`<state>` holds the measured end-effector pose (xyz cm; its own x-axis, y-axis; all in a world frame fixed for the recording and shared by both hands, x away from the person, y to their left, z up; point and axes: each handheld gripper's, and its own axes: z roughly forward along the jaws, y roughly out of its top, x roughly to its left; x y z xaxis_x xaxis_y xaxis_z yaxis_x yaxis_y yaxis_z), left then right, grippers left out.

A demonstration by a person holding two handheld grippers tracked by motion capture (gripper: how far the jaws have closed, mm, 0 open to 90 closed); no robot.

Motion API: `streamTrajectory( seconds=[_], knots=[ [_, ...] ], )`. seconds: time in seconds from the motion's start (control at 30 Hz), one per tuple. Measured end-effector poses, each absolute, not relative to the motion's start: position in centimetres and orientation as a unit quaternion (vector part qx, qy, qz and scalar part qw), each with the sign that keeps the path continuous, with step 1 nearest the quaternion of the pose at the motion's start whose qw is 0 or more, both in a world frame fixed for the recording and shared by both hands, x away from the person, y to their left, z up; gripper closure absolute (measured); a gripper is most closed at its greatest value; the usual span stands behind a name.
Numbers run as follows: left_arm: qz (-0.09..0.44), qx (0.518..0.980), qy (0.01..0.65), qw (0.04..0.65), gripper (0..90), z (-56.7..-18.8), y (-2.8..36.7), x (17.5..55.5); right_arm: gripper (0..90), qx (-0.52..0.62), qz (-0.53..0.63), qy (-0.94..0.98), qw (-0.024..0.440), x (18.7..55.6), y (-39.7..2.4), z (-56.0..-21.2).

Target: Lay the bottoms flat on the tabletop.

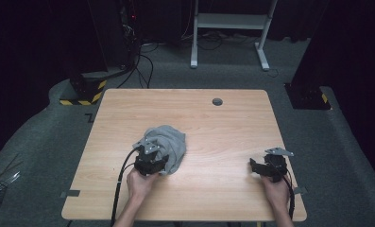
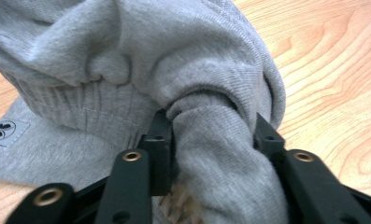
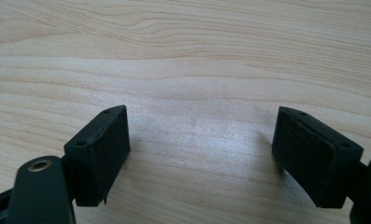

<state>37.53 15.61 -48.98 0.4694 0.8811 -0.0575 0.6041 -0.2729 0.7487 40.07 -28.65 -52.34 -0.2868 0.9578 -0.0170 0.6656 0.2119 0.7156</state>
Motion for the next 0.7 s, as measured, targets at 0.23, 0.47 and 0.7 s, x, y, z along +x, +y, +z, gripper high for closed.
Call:
streamTrajectory(
  seconds=[0.23,0.47,0.7],
  knots=[
    [0.183,0.776,0.468,0.381,68.5,-48.9,15.4,37.4,18.9,0.548,0.307,0.741,0.238,40.1,-28.6,-52.3],
    [0.175,0.777,0.459,0.395,72.0,-48.5,15.1,37.3,18.9,0.548,0.307,0.741,0.238,40.0,-28.6,-52.3],
    [0.170,0.780,0.439,0.412,72.8,-47.5,14.4,37.2,18.9,0.548,0.307,0.741,0.237,40.0,-28.6,-52.3]
  ],
)
